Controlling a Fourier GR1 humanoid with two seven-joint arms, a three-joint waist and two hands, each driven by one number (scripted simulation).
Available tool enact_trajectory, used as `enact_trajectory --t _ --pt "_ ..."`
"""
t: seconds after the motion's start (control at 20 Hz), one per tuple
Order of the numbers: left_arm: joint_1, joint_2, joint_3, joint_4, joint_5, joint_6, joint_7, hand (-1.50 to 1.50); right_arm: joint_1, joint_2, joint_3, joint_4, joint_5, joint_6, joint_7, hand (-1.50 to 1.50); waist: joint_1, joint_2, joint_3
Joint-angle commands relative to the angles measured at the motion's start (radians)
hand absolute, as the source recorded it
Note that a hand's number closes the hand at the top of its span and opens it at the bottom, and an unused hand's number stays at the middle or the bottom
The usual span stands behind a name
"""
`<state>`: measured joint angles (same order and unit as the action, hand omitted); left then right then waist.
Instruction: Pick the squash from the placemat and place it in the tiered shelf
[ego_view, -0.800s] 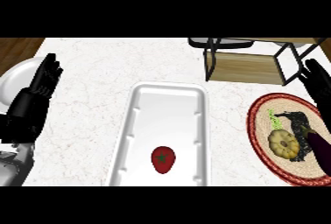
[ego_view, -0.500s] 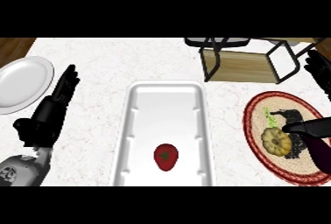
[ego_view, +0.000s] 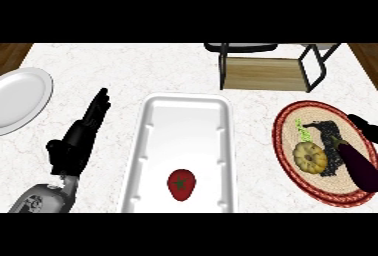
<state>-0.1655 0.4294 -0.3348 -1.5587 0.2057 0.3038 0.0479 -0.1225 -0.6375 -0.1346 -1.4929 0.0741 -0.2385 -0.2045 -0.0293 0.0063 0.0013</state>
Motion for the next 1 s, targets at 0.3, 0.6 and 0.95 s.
enact_trajectory --t 0.3,0.6,0.95 --pt "-0.044 -0.076 0.010 0.132 -0.021 -0.053 -0.063 0.00 0.100 -0.057 -0.016 -0.007 -0.040 0.189 -0.179 -1.50 0.022 -0.006 -0.003" --pt "-0.063 -0.053 0.046 0.106 -0.014 -0.076 -0.019 0.00 0.232 -0.144 0.046 -0.225 0.141 0.182 -0.019 -1.50 0.015 -0.009 -0.003" --pt "-0.026 -0.085 0.029 0.110 -0.050 -0.051 -0.036 0.00 0.267 -0.256 0.130 -0.508 0.303 0.295 0.374 -1.50 0.016 -0.012 -0.005"
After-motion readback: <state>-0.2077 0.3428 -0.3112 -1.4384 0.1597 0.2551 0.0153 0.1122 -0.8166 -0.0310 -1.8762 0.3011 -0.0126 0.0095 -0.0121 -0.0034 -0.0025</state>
